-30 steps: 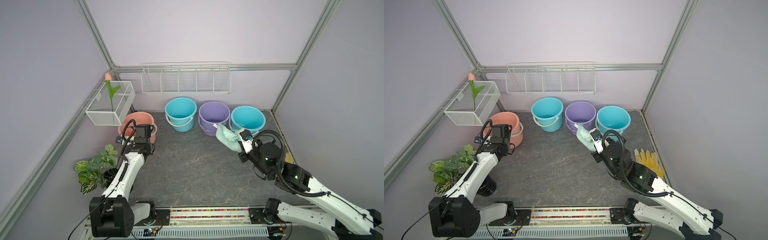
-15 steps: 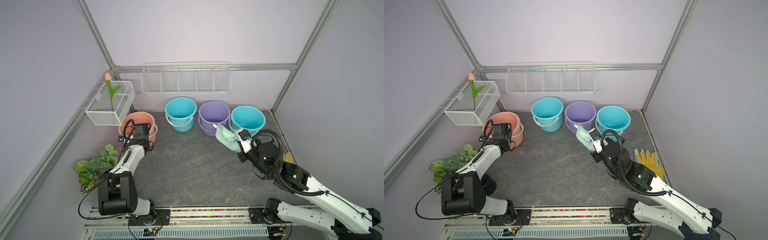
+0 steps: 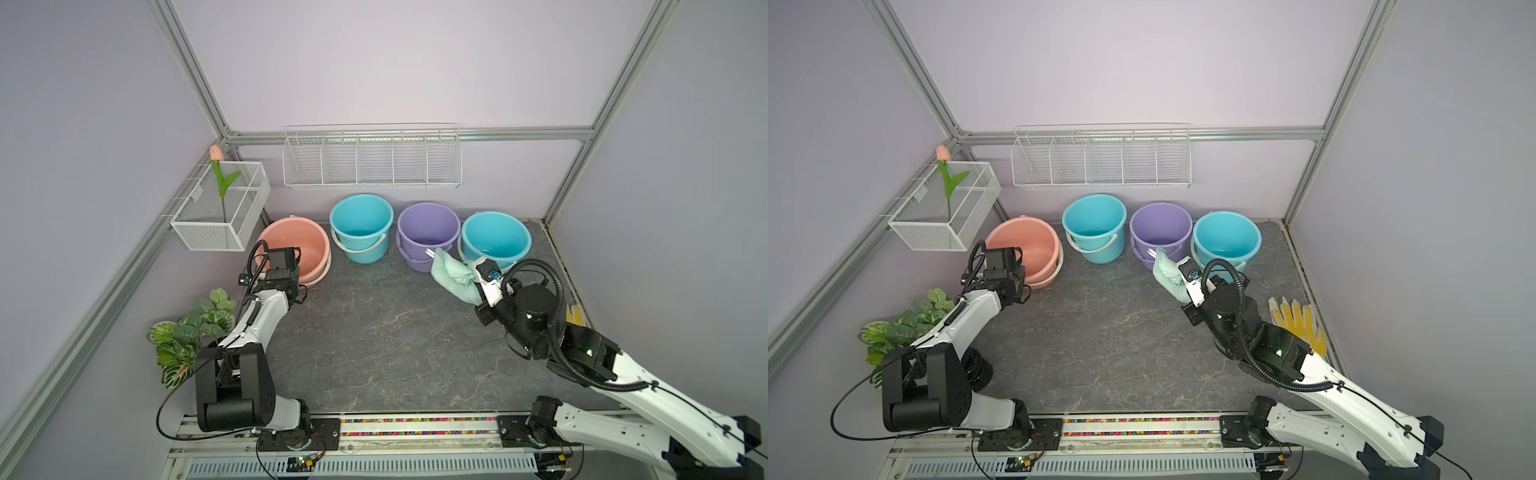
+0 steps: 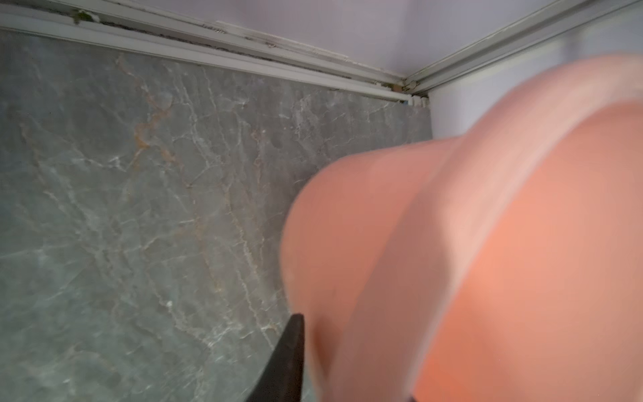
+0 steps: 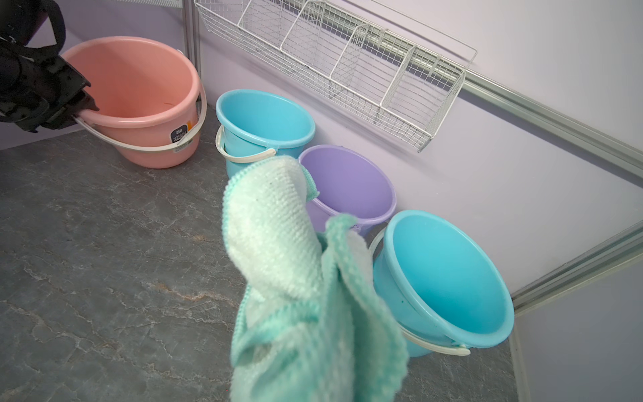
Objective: Wipe the inside of the bucket with a cloth
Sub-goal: Pick up the bucket from the corner of the board.
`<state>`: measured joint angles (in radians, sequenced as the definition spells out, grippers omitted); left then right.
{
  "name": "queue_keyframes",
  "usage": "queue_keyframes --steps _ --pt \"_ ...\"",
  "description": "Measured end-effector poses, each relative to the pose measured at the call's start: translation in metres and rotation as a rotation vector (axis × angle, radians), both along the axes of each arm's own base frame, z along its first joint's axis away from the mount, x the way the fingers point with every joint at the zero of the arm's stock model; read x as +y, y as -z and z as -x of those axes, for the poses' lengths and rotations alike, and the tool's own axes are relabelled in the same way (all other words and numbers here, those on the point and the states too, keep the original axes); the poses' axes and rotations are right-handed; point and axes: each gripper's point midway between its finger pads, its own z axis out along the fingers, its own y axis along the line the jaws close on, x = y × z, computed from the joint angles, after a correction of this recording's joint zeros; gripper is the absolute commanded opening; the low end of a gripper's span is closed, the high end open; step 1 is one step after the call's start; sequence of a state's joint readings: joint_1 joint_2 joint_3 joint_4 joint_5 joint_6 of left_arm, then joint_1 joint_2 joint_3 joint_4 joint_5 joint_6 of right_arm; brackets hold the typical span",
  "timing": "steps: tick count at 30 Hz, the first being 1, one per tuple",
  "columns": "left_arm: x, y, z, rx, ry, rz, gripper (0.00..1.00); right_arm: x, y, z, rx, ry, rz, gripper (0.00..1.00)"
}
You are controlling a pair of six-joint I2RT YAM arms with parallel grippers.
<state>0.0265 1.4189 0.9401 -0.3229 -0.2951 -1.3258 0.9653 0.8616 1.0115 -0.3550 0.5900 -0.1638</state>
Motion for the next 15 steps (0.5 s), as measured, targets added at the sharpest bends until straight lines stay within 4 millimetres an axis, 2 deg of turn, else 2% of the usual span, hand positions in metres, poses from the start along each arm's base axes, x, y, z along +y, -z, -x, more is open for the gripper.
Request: queue_keyframes --steps 7,15 --pt "-0.008 -0.017 0.022 -0.006 0.038 0.022 0.1 0.0 0.0 0.0 0.001 0.0 0.001 0.07" --pt "-0.025 -0.045 0.061 -0.018 0.157 0.038 0.06 -0.001 0.003 0.001 0.009 0.0 0.013 0.07"
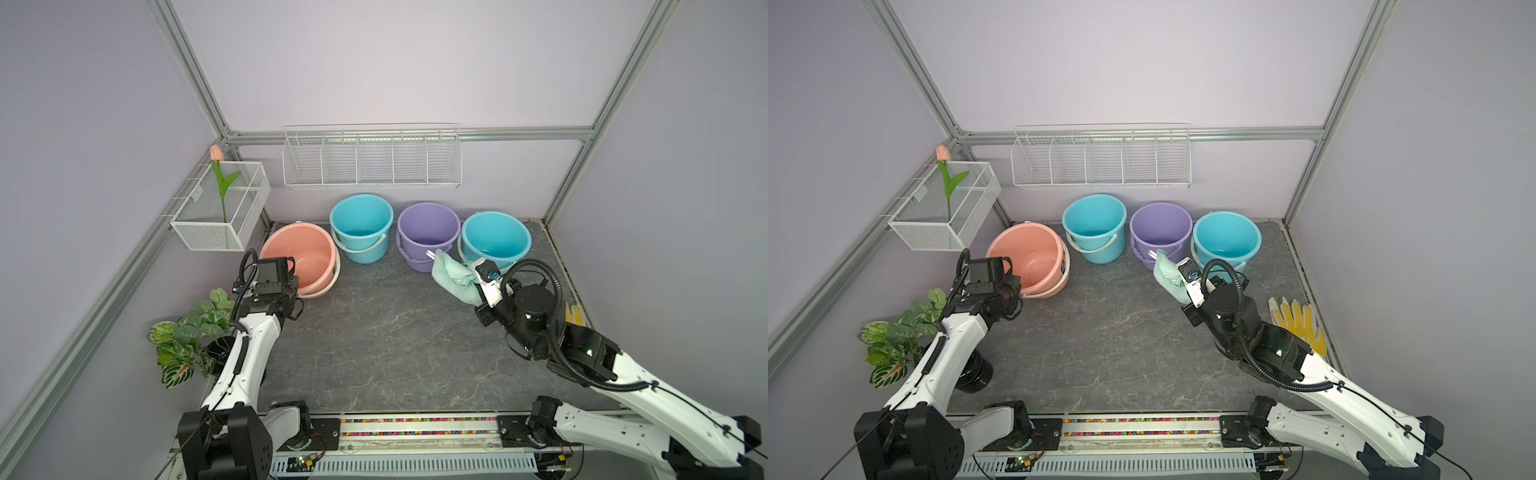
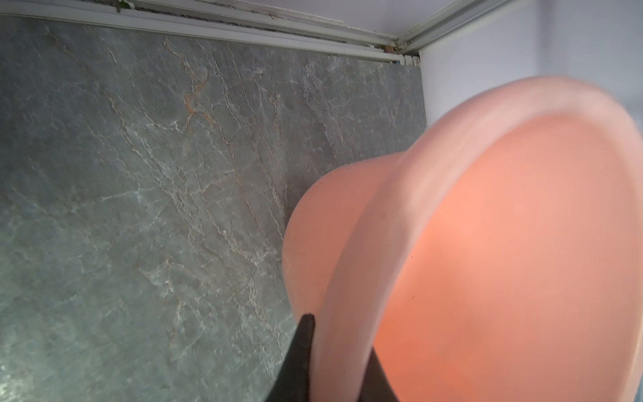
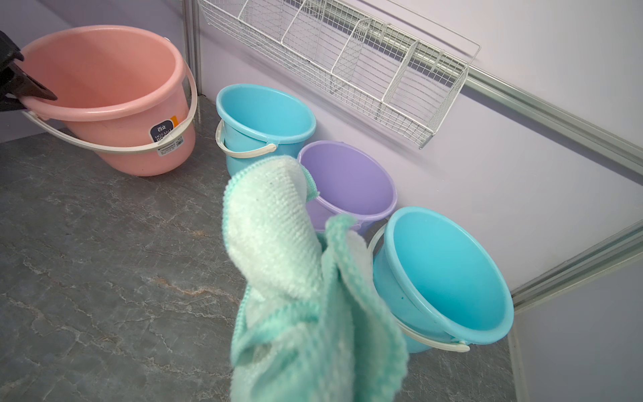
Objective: Wipe the inside of the bucket with a cloth
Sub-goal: Pick up the bucket from the corner of the board, then wipe the dirt from the inside of the bucket.
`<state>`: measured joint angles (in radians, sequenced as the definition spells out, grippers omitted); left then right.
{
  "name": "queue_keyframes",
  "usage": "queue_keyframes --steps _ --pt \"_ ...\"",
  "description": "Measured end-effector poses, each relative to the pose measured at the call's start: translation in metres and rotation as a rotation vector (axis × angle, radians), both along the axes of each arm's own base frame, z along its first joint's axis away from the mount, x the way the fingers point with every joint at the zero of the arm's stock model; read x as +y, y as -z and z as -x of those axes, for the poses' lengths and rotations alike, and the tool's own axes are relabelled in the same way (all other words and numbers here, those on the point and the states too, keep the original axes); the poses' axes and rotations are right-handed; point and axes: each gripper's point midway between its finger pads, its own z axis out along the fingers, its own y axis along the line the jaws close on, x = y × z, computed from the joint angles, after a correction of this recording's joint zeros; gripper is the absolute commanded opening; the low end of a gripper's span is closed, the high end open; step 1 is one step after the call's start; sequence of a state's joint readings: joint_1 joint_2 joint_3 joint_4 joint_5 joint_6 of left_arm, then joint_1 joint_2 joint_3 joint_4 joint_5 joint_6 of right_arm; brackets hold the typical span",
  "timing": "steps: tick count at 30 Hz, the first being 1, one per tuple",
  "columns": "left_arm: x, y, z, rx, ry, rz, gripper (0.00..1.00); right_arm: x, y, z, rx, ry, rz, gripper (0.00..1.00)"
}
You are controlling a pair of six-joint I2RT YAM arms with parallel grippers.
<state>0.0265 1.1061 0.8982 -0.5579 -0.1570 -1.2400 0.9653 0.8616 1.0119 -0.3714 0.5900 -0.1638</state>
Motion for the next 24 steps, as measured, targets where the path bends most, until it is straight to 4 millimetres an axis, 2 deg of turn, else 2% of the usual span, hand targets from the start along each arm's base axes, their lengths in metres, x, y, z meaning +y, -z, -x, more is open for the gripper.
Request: queue_keyframes --steps 6,10,16,24 --pt "-0.024 -0.02 0.035 -0.026 0.167 0.015 0.03 -0.003 0.0 -0.001 0.0 0.014 0.01 0.07" --pt "-0.048 -0.018 0.054 0.01 0.318 0.03 0.02 -0.008 -0.003 -0.002 -0.003 0.036 0.014 0.07" --pt "-0.118 0.004 0.082 0.175 0.659 0.041 0.02 -0.025 -0.008 -0.013 0.008 0.111 0.017 0.07" --pt "-0.196 0.001 0.097 0.313 1.03 -0.03 0.02 -0.044 -0.014 -0.018 0.026 0.177 0.001 0.07"
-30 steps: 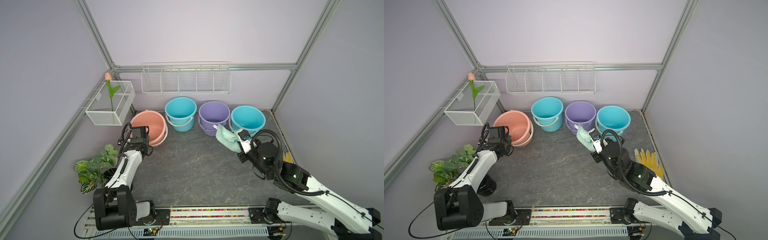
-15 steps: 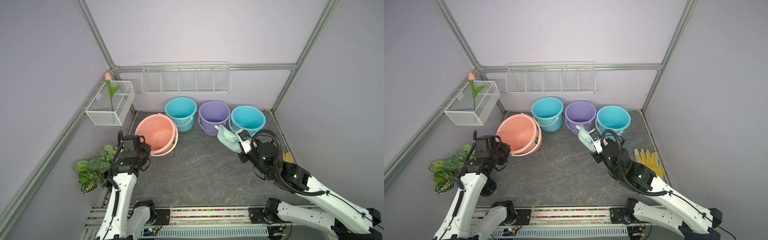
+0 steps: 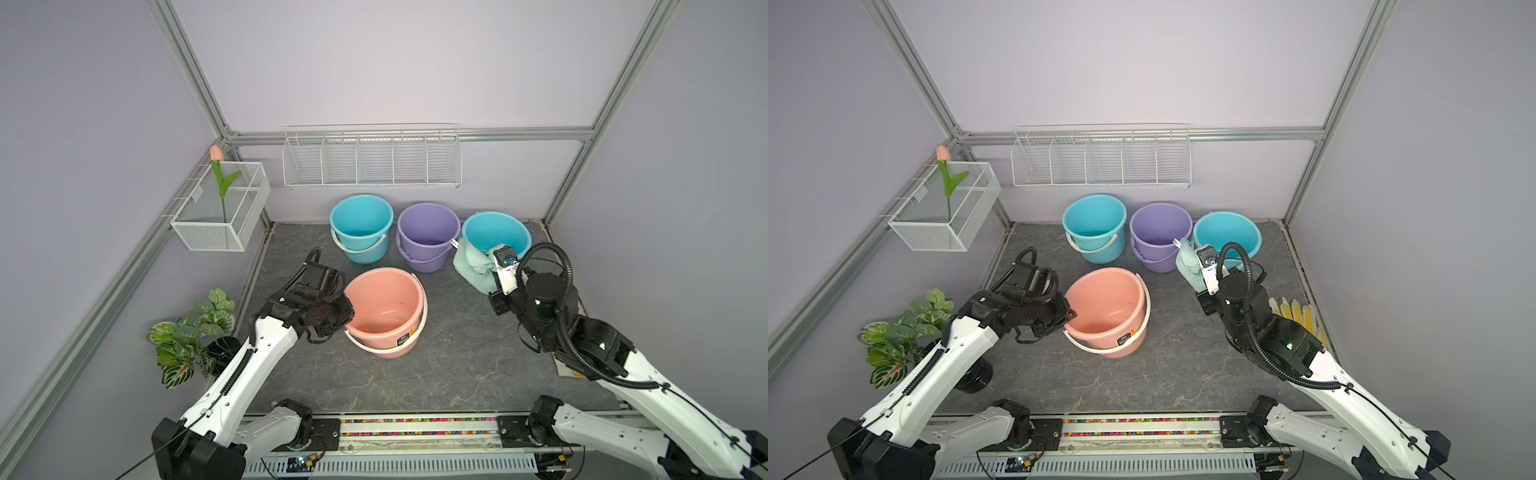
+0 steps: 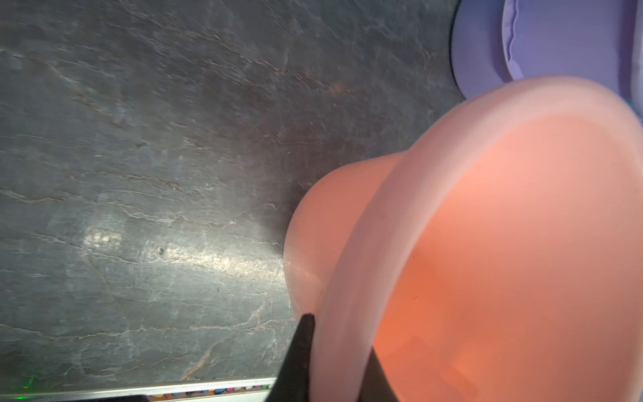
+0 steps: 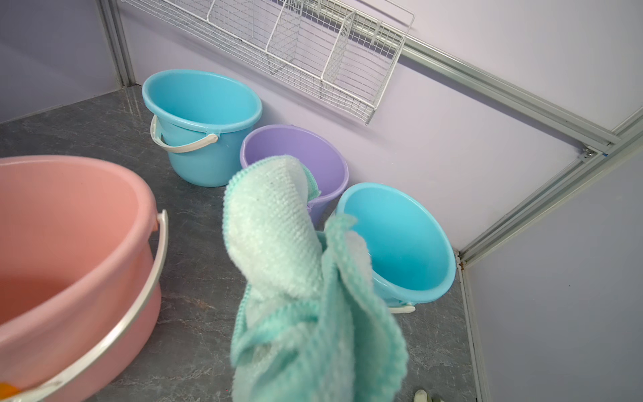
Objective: Wipe the inside of the bucket with a cloth
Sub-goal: Wipe the dirt from the inside of the bucket.
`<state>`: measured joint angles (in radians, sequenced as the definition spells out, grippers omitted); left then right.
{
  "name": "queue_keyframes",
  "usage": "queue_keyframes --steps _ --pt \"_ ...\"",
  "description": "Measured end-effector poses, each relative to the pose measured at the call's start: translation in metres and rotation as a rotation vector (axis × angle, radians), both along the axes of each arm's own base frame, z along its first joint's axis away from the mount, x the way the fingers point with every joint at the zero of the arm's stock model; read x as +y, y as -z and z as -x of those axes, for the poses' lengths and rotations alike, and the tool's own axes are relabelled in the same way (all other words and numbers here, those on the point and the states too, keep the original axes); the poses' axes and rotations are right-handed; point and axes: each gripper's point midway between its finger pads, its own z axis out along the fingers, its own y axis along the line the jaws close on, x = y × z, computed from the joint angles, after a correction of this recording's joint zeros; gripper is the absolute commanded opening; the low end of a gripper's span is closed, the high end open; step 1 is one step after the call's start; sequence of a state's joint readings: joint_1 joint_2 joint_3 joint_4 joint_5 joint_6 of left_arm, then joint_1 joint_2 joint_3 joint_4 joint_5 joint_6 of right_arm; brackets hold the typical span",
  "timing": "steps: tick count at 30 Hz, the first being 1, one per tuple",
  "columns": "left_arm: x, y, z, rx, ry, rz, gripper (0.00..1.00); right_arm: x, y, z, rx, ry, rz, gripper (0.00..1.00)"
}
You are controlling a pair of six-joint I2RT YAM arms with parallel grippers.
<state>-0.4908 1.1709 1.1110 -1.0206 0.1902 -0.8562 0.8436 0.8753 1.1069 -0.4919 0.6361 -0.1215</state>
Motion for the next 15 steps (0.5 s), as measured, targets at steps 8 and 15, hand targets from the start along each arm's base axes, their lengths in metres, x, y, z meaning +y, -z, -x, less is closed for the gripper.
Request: queue_keyframes --steps 8,15 --pt "-0.057 0.017 0.002 0.052 0.311 -0.12 0.06 -0.004 -0.001 0.003 0.03 0.013 -0.027 0.07" --pt "-0.078 0.024 0.002 0.037 0.426 -0.154 0.23 -0.005 0.001 0.006 0.055 0.014 -0.042 0.07"
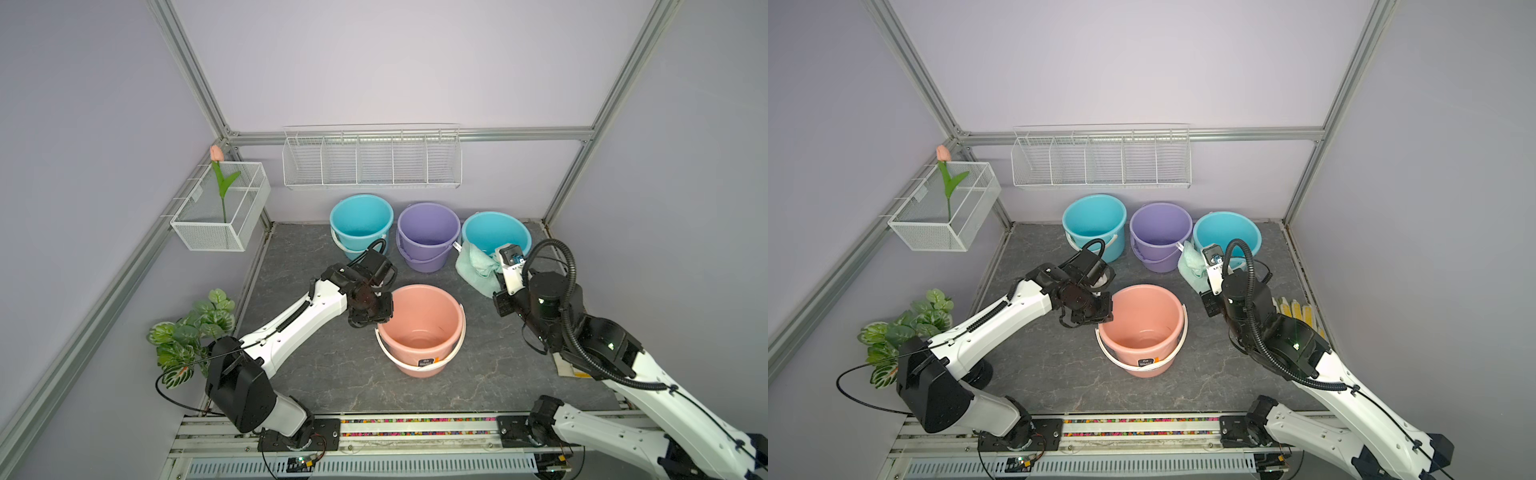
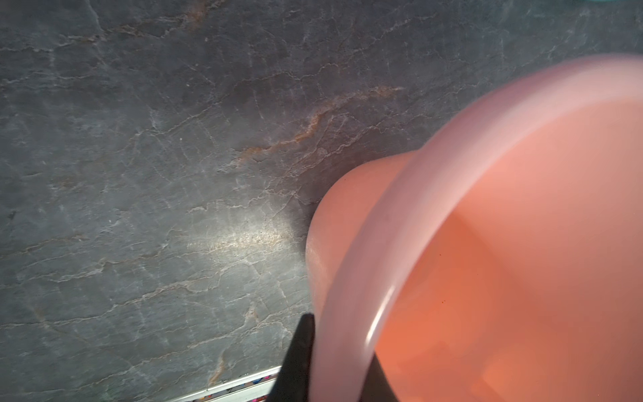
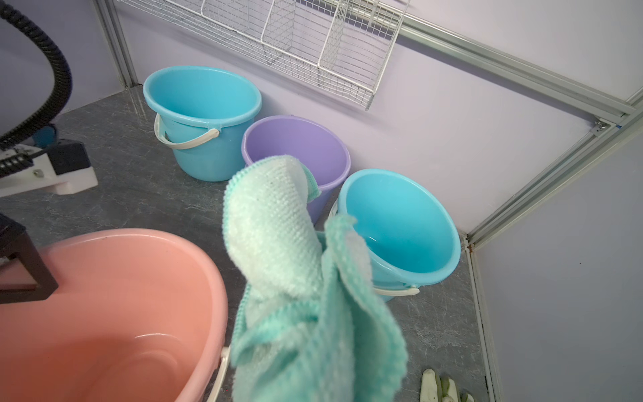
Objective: Wipe the inside of the bucket with a cloth
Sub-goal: Wipe the dirt from the inside of the bucket.
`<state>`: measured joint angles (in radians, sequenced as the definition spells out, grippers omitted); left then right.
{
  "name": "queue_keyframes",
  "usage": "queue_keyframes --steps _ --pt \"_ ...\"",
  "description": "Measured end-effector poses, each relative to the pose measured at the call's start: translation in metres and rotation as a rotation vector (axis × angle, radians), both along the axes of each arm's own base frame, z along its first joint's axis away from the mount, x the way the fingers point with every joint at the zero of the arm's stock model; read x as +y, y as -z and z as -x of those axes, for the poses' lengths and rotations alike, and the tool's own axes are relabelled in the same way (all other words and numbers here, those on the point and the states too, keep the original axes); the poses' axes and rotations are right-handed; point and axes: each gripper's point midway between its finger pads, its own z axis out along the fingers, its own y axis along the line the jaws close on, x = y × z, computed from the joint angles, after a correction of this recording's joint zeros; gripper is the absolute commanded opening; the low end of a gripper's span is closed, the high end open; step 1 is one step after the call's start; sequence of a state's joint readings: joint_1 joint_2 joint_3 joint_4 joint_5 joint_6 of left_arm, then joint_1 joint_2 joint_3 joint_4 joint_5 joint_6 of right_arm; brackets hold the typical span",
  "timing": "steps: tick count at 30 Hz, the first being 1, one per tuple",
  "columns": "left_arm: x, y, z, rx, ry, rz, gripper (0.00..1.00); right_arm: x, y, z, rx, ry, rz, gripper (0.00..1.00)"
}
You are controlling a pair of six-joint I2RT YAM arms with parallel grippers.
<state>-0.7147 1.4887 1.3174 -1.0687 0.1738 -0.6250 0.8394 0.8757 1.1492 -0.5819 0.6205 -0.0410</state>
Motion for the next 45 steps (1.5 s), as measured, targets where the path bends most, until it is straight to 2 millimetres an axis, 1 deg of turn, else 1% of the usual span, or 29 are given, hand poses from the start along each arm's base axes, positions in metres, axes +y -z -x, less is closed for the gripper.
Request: queue_keyframes --steps 2,5,7,11,13,15,18,21,23,25,28,31,36,40,45 --pt "0.0 0.0 0.001 -0.003 0.018 -0.006 0.28 0.0 0.0 0.001 0.005 0.0 -0.001 0.07" --pt "0.001 -0.002 0.002 -0.021 0.051 -0.013 0.38 0.0 -0.001 0.002 0.008 -0.004 -0.004 0.07" --pt "0.001 -0.008 -0.001 -0.052 0.081 -0.019 0.45 0.0 -0.003 0.002 0.008 -0.005 -0.006 0.07" --pt "-0.001 -0.026 -0.009 -0.127 0.169 -0.023 0.54 0.001 -0.006 0.001 0.007 -0.005 -0.007 0.07" --pt "-0.004 -0.037 -0.014 -0.171 0.238 -0.035 0.57 0.001 -0.006 0.0 0.008 -0.005 -0.006 0.07" --pt "-0.006 -0.042 -0.021 -0.202 0.303 -0.066 0.59 0.002 -0.007 0.0 0.008 -0.006 -0.005 0.07" --pt "-0.012 -0.038 -0.036 -0.219 0.408 -0.133 0.64 0.003 -0.007 0.0 0.009 -0.009 -0.006 0.07" --pt "-0.02 -0.027 -0.046 -0.203 0.512 -0.178 0.64 0.003 -0.008 0.001 0.009 -0.012 -0.008 0.07" --pt "-0.028 -0.021 -0.05 -0.191 0.58 -0.178 0.63 0.002 -0.01 0.001 0.008 -0.012 -0.01 0.07" --pt "-0.037 -0.019 -0.051 -0.182 0.637 -0.158 0.62 0.002 -0.012 0.001 0.004 -0.012 -0.014 0.07" --pt "-0.049 -0.02 -0.05 -0.174 0.708 -0.114 0.57 0.001 -0.014 0.002 0.0 -0.012 -0.019 0.07" --pt "-0.056 -0.019 -0.044 -0.149 0.762 -0.073 0.45 -0.001 -0.015 0.003 -0.001 -0.011 -0.019 0.07" --pt "-0.057 -0.016 -0.038 -0.129 0.795 -0.052 0.27 -0.003 -0.015 0.006 0.0 -0.01 -0.026 0.07" --pt "-0.053 -0.011 -0.035 -0.122 0.796 -0.064 0.13 -0.002 -0.014 0.006 0.017 -0.007 -0.033 0.07" --pt "-0.048 -0.011 -0.037 -0.144 0.754 -0.08 0.0 0.005 -0.019 0.008 0.053 -0.028 -0.089 0.07"
